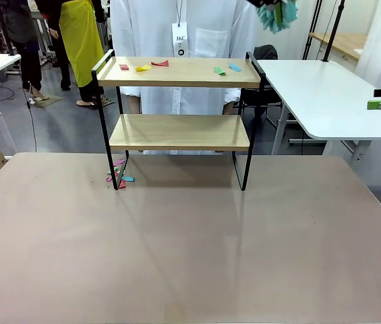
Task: Clean the shelf.
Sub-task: Clean the specific section of the Shelf indicated by the human with the Duster.
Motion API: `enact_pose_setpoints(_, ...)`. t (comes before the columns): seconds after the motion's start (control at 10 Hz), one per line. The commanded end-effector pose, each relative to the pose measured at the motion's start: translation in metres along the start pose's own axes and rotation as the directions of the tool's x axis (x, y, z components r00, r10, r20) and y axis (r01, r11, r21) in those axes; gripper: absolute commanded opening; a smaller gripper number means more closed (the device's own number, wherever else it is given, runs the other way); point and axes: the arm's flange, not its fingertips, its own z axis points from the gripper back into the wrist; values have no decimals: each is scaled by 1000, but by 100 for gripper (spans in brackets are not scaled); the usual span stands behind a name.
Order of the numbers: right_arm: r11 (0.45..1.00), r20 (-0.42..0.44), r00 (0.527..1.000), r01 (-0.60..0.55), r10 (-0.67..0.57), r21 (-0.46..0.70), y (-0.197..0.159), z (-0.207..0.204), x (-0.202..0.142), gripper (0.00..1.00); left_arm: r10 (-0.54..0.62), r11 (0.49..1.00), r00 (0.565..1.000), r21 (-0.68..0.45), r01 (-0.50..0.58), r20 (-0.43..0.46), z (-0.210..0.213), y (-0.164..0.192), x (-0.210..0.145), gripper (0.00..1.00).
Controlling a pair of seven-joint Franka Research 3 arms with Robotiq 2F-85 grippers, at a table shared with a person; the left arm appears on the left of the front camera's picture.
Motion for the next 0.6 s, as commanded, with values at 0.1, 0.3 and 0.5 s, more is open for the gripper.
enact_pose_setpoints(0.1,1000,1,1000,-4,4,0,1,0,2,100,54,997,989,49,-61,136,-19,11,-17,13)
enact_pose_setpoints(0.3,1000,1,1000,-4,4,0,1,0,2,100,60,994,990,86,-71,131,-33,12,-25,13)
enact_pose_setpoints(0.5,1000,1,1000,-4,4,0,1,0,2,100,54,993,996,98,-61,68,-45,16,-28,13)
